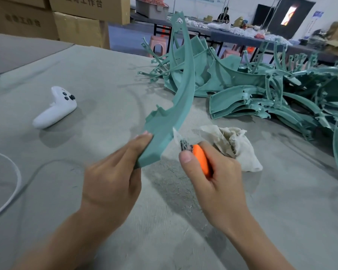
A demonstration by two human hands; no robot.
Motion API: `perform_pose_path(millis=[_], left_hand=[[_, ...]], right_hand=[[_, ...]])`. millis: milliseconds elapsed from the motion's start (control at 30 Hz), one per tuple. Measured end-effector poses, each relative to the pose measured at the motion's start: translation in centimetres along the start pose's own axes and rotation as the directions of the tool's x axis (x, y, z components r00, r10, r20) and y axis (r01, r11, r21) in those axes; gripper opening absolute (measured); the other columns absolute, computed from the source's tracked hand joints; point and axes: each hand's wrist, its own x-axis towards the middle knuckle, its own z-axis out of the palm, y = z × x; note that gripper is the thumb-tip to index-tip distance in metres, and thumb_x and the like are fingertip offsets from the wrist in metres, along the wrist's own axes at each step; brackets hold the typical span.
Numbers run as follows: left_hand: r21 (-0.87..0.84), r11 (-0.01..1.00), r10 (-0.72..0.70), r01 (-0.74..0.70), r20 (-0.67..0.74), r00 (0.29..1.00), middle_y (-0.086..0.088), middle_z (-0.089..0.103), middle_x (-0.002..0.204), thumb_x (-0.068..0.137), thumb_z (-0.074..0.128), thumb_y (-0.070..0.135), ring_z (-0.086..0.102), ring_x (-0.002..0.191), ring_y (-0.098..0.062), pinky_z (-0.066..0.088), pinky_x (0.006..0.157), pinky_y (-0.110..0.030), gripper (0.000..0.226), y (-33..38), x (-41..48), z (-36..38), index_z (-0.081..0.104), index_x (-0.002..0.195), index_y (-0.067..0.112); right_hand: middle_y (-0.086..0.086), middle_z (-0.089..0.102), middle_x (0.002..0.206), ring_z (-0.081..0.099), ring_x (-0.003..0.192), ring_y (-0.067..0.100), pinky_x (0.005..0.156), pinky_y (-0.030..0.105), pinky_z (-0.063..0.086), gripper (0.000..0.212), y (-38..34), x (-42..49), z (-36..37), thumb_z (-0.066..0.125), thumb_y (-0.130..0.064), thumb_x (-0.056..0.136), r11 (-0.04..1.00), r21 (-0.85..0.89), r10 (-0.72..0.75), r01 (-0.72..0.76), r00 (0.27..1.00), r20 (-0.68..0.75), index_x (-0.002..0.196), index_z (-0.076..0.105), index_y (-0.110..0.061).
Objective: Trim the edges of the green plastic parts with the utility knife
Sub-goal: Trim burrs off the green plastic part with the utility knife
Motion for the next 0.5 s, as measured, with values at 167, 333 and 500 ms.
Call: perform_pose_path(millis=[167,333,500], left_hand=[[-0.004,1.0,-0.012,0.012,0.03,0.999,-0.004,0.07,0.099,0.082,0.042,0.001,0.048,0.091,-0.025,0.04,0.074,-0.025,0.039,0.3,0.1,-0.3,0.067,0.11,0.001],[-0.019,1.0,-0.003,0.004,0.049,0.999,0.004,0.057,0.109,0.081,0.041,-0.001,0.049,0.091,-0.024,0.034,0.089,-0.002,0.039,0.6,0.3,-0.7,0.066,0.11,0.001],[-0.027,0.999,-0.015,0.018,0.093,0.996,-0.005,0.072,0.091,0.079,0.041,-0.001,0.046,0.09,-0.027,0.028,0.089,0.002,0.039,0.8,0.1,-0.6,0.069,0.106,-0.002]], right_hand=[[-0.003,0.033,0.05,0.035,0.046,0.016,0.045,0.034,0.03,0.06,0.1,0.0,0.3,0.033,-0.077,0.09,1.0,-0.023,-0.015,0.015,1.0,0.003,0.064,0.034,-0.022],[0.005,0.036,0.055,0.032,0.045,0.014,0.045,0.032,0.028,0.061,0.8,0.6,-0.1,0.031,-0.076,0.09,0.999,-0.05,0.004,-0.007,0.999,-0.044,0.062,0.031,-0.022],[0.007,0.036,0.057,0.029,0.047,0.012,0.046,0.029,0.024,0.057,1.7,1.2,-0.6,0.038,-0.068,0.091,0.996,-0.073,0.035,-0.041,0.997,-0.076,0.061,0.03,-0.02]])
